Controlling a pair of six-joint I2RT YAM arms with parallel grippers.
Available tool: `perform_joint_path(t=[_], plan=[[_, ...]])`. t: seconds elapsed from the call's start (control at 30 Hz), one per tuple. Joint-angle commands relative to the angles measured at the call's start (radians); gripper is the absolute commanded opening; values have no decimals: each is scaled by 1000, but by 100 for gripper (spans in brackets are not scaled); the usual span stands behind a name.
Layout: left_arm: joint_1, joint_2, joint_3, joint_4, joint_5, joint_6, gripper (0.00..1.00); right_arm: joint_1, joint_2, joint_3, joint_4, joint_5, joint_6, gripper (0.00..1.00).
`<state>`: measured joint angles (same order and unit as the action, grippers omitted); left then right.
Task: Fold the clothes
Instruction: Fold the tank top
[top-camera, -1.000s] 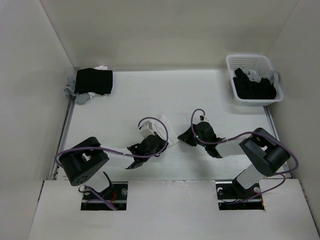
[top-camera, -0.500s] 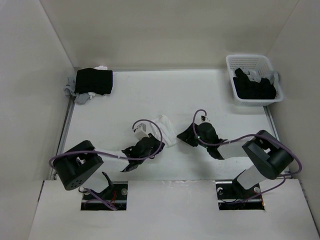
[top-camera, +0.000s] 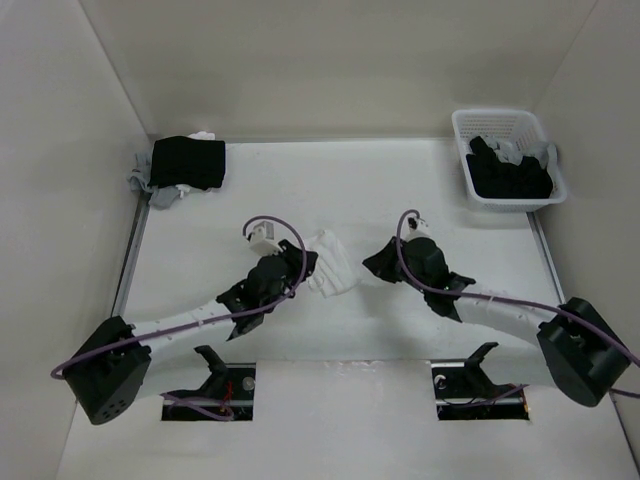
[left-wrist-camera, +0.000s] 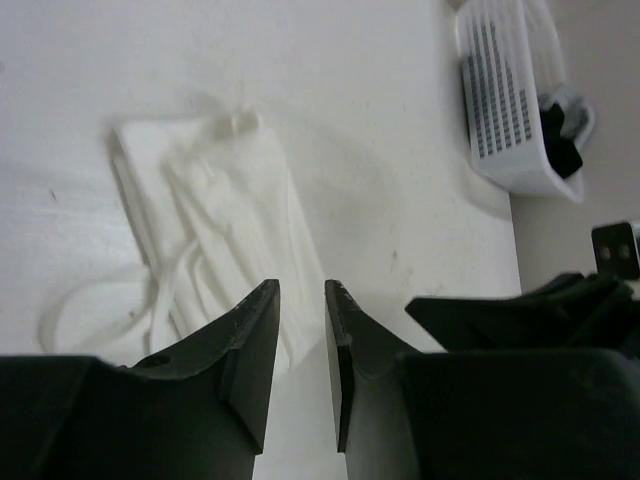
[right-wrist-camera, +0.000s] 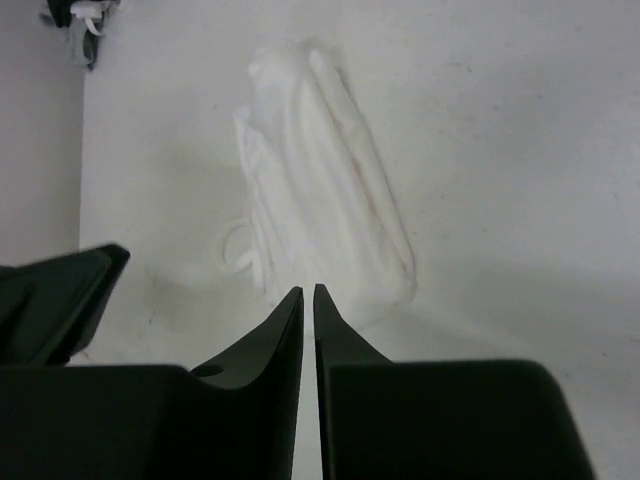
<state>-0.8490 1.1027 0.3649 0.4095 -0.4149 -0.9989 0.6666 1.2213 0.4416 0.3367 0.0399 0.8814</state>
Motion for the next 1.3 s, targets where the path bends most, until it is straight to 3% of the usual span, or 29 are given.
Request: perform_joint_path(t=[0.0,0.37,0.7,0.87,0.93,1.07,1.27], plan=[[73,49,106,40,20,85,24,24,58,126,-16,-4,-107,10],[176,583,359,284,326,33,22,95,346,132,177,-155,-33,10],[297,830,479,364,377,40,20,112,463,28,318,-153,86,10],[316,824,496,383,399,49,21,132,460,2,331,-150,102,16],[317,780,479,397,416,49,24,132,416,-4,325,-147,97,26],[317,627,410,393,410,65,30,132,241,5,269,-149,62,45],[333,377,284,266,364,137,39,98,-64,49,125,-92,-93,60]])
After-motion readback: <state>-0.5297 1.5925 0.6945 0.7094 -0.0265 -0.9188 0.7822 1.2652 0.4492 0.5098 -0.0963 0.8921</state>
